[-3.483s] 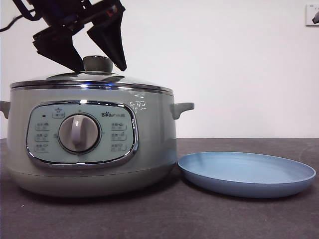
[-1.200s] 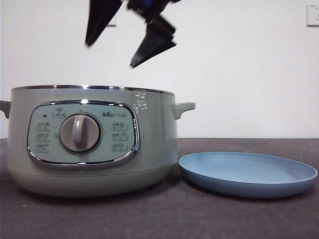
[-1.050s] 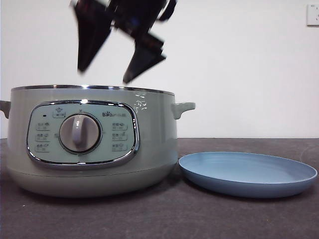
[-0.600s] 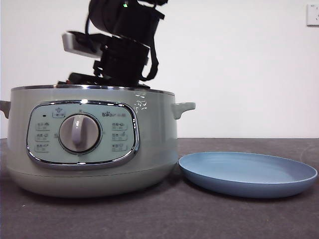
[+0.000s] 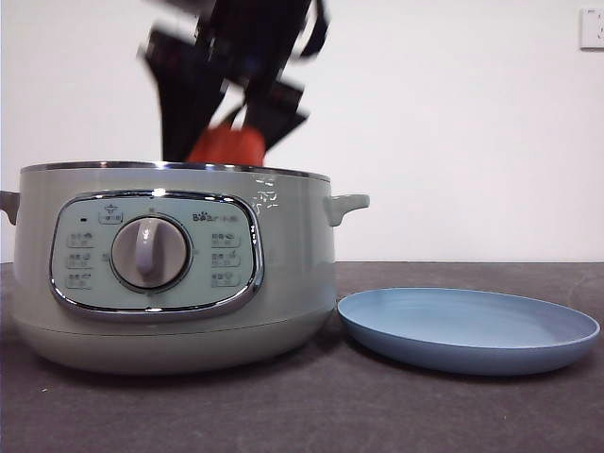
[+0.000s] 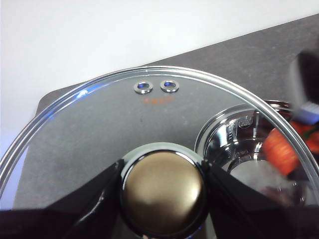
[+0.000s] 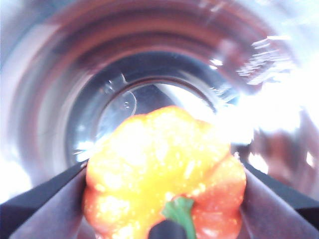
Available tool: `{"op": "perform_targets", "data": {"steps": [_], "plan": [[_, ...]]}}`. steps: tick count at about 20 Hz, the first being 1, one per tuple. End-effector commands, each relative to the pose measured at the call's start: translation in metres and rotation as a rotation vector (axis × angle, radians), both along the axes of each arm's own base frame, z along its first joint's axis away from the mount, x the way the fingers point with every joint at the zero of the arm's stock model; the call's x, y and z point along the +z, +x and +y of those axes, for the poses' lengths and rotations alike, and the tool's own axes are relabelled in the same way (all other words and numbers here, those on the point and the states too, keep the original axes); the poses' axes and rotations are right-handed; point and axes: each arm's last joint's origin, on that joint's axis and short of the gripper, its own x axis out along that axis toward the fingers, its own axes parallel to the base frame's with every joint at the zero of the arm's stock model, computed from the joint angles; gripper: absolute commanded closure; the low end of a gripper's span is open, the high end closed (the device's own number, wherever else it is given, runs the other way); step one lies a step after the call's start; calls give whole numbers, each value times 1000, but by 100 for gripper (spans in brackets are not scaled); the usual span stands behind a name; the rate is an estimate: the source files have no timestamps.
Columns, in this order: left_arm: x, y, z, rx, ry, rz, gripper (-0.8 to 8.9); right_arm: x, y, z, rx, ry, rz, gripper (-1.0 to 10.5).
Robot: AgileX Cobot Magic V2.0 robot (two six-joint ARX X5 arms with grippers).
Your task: Take the pumpkin out from the steamer,put the pumpkin in the blue plate,close the lid
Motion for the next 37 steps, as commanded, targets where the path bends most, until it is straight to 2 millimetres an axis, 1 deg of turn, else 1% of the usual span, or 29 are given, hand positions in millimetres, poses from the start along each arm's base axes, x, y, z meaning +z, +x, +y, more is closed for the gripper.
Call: {"op": "perform_targets", "data": {"steps": [1,3,5,7,8,10,12,13,16,19,22,25,28,32,34,35,36,37], "plan": [[8,4,-2,5,-34,-59,822,30,-10,-24,-28,9,-6,949],[9,12,-7,1,-36,-63,822,57,-18,-56,-98,17,11,951],[8,22,-13,-3,-28,-53,822,73,-25,-88,-180,1,58,957],[7,32,-19,-20,-31,-51,822,81,-27,-112,-284,7,89,958],[7,36,-22,-41,-39,-47,822,81,-28,-121,-304,6,92,958],[7,43,-28,-99,-62,-41,822,74,-33,-138,-358,8,100,958],[6,49,-32,-128,-71,-34,822,58,-38,-153,-404,17,105,958],[5,50,-34,-139,-73,-28,822,49,-40,-160,-428,27,104,958],[3,56,-38,-152,-72,-13,822,9,-45,-176,-507,67,99,958],[4,57,-39,-172,-83,-18,822,-29,-41,-181,-542,91,88,958],[5,58,-39,-173,-86,-24,822,-55,-35,-179,-556,114,81,958],[5,58,-39,-173,-87,-25,822,-71,-24,-175,-564,94,102,958],[5,58,-39,-173,-87,-25,822,-91,-14,-171,-571,52,135,958],[5,58,-39,-174,-88,-25,822,-115,-4,-169,-587,7,184,944],[5,58,-39,-174,-88,-25,822,-122,-1,-171,-598,-12,204,944],[5,58,-40,-180,-89,-24,822,-124,0,-171,-600,-17,210,930],[5,58,-40,-194,-94,-21,822,-125,-1,-171,-600,-21,213,877],[5,58,-40,-202,-97,-19,822,-125,0,-172,-602,-21,215,772]]}}
